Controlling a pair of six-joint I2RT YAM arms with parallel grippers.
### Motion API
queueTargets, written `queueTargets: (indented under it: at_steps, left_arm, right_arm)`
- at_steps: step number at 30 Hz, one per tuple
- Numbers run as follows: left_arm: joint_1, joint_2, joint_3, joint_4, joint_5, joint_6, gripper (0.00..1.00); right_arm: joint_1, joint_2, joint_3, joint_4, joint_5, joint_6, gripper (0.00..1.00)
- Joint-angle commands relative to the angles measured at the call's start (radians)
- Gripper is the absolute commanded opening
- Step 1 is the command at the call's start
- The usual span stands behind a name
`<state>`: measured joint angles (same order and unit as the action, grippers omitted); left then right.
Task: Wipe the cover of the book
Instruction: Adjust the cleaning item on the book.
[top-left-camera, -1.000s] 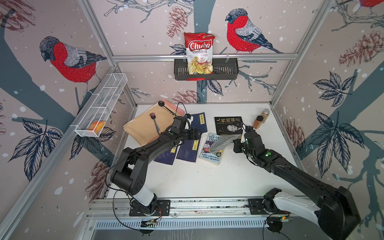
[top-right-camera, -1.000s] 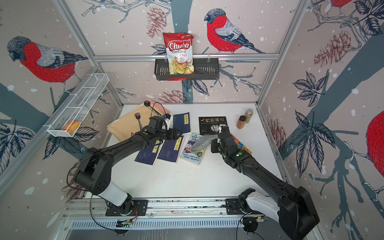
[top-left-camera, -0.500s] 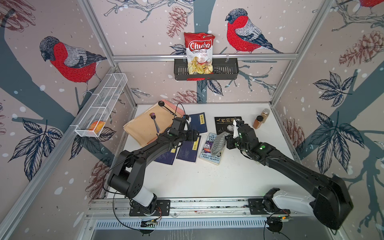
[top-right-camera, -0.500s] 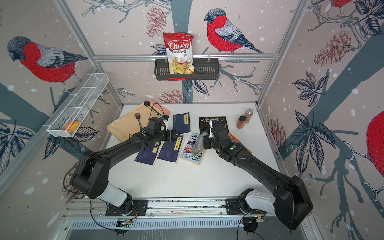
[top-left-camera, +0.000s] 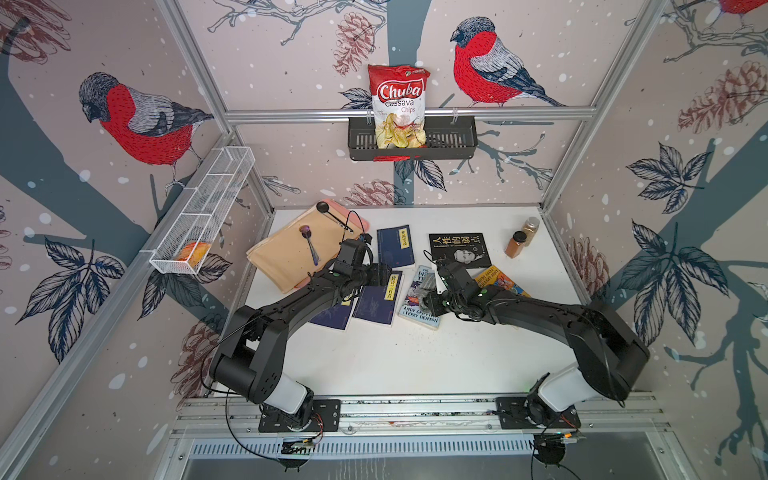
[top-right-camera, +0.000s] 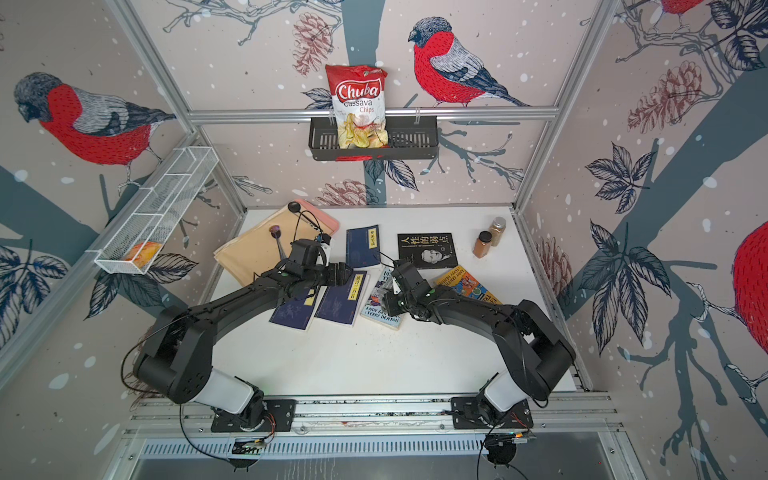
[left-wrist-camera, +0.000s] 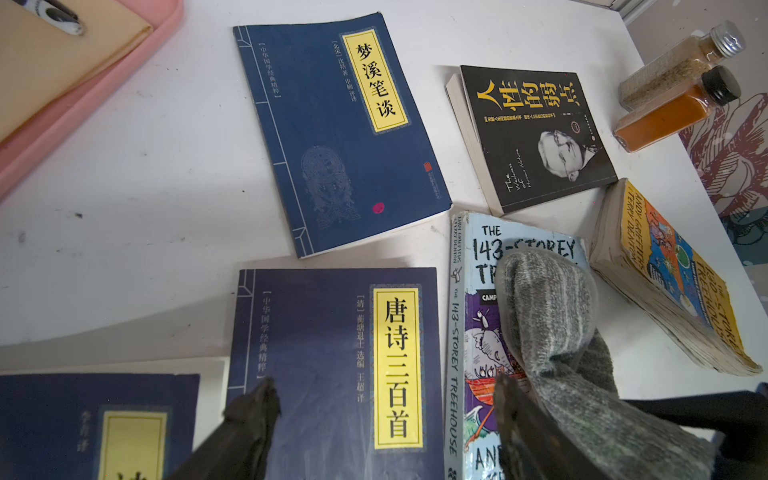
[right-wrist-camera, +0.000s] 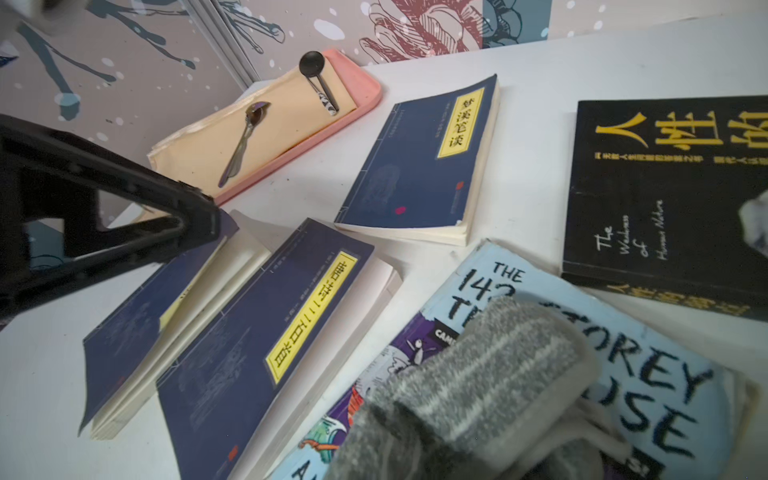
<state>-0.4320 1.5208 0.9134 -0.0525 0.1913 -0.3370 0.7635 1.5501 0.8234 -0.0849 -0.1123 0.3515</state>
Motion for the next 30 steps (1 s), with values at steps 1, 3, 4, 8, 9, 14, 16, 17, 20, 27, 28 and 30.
queueTargets:
  at_steps: [1,3,4,8,9,14,16,17,20,27,28,30]
  left_arm:
    - [0.003,-0.003,-0.007,0.033,0.007,0.002,0.8]
    - [0.004,-0.002,-0.007,0.035,0.007,0.002,0.8]
    - [0.004,-0.002,-0.005,0.034,0.009,0.001,0.8]
    - [0.004,0.001,-0.005,0.036,0.014,0.003,0.8]
    - [0.004,0.001,-0.004,0.037,0.016,0.003,0.8]
    - [0.004,0.003,-0.007,0.037,0.031,0.006,0.79]
    - [0.004,0.005,-0.012,0.051,0.062,0.005,0.79]
    - [0.002,0.008,-0.016,0.059,0.083,0.001,0.78]
    - [-0.002,0.015,-0.03,0.085,0.124,-0.011,0.77]
    - [-0.004,0.008,-0.044,0.077,0.104,-0.01,0.77]
    - [-0.004,0.005,-0.043,0.073,0.1,-0.008,0.77]
    - [-0.004,0.004,-0.042,0.071,0.093,-0.005,0.77]
  right_arm:
    - [-0.006,0.004,-0.01,-0.018,0.018,0.021,0.39]
    - [-0.002,-0.024,-0.008,-0.03,0.039,0.009,0.56]
    - [0.0,-0.043,-0.004,-0.038,0.052,0.0,0.62]
    - [0.0,-0.113,0.044,-0.096,0.118,-0.04,0.72]
    - [-0.004,-0.121,0.057,-0.114,0.13,-0.049,0.73]
    - [-0.037,-0.122,0.079,-0.158,0.139,-0.059,0.74]
    - [-0.046,-0.121,0.067,-0.152,0.137,-0.053,0.74]
    - [-0.049,-0.122,0.056,-0.137,0.132,-0.049,0.74]
    - [-0.057,-0.116,0.046,-0.098,0.116,-0.031,0.76]
    - [-0.038,-0.088,0.095,-0.092,0.154,-0.003,0.86]
    - [-0.034,-0.095,0.098,-0.094,0.169,0.001,0.87]
    - [-0.029,-0.113,0.104,-0.097,0.191,0.003,0.87]
